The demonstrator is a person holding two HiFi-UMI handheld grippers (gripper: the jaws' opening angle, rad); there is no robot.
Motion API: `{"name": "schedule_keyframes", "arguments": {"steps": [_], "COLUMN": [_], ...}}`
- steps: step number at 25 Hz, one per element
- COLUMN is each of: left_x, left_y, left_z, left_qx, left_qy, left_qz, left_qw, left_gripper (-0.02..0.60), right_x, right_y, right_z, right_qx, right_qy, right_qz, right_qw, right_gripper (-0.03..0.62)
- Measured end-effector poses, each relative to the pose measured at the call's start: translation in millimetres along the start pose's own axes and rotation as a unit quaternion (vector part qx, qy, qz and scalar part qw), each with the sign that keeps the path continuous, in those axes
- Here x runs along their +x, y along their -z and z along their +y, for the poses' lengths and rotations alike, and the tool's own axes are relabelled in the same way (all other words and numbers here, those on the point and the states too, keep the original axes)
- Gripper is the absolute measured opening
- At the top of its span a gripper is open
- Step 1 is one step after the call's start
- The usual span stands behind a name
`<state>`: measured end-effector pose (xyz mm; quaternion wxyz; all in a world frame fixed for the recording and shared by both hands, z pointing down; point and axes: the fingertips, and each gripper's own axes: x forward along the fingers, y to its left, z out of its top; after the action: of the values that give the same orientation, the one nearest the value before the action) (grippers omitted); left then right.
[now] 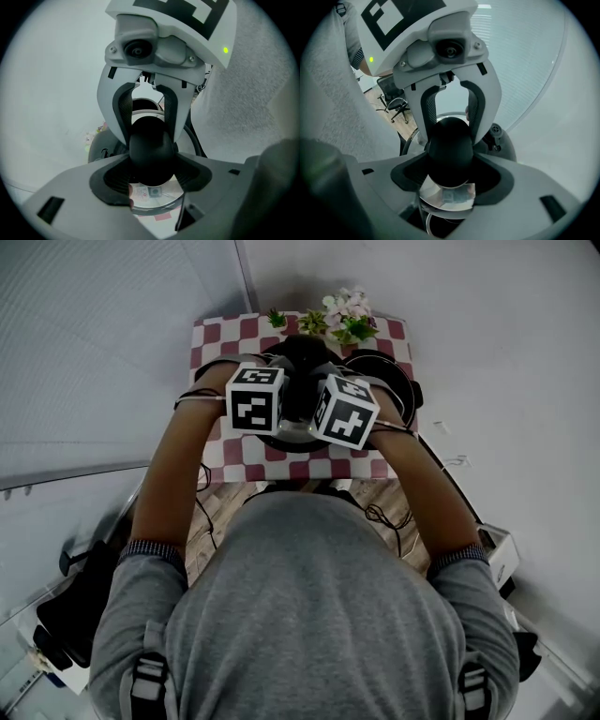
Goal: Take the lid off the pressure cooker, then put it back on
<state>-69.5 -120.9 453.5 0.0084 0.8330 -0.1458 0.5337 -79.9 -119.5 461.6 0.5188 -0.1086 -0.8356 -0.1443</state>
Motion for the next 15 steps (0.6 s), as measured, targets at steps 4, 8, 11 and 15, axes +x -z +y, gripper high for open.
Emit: {"name": "schedule_keyframes", "arguments": {"steps": [4,8,11,15], "left_x": [-6,-11,-10,-2], "left_y": [27,54,73,99], "left_z": [-9,-20,-30,-41], "left_qx": [-0.010,-0.026,-0.040,-0.056], "left_qy": [-0.005,-0.010,-0.007,-0.006], "left_qz": [0.005,0.007,0.007,0.011], "left_qw": [0.9999,0.9996,0.9992,0.9984], "left_gripper": [0.302,0.302,0.302,0.302], "right_x": [18,37,52,78], "right_y": [-22,-42,-55,-64], "right_z": [7,17,25,35], "right_qx": [-0.009,-0.023,-0.032,-0.041], "right_qy": [-0.010,-0.019,-0.031,-0.046], "right_qz": [0.004,0.004,0.002,0.009], "right_qw": [1.000,1.000,0.999,0.998], "right_gripper": [0.291,0.291,0.291,0.291]}}
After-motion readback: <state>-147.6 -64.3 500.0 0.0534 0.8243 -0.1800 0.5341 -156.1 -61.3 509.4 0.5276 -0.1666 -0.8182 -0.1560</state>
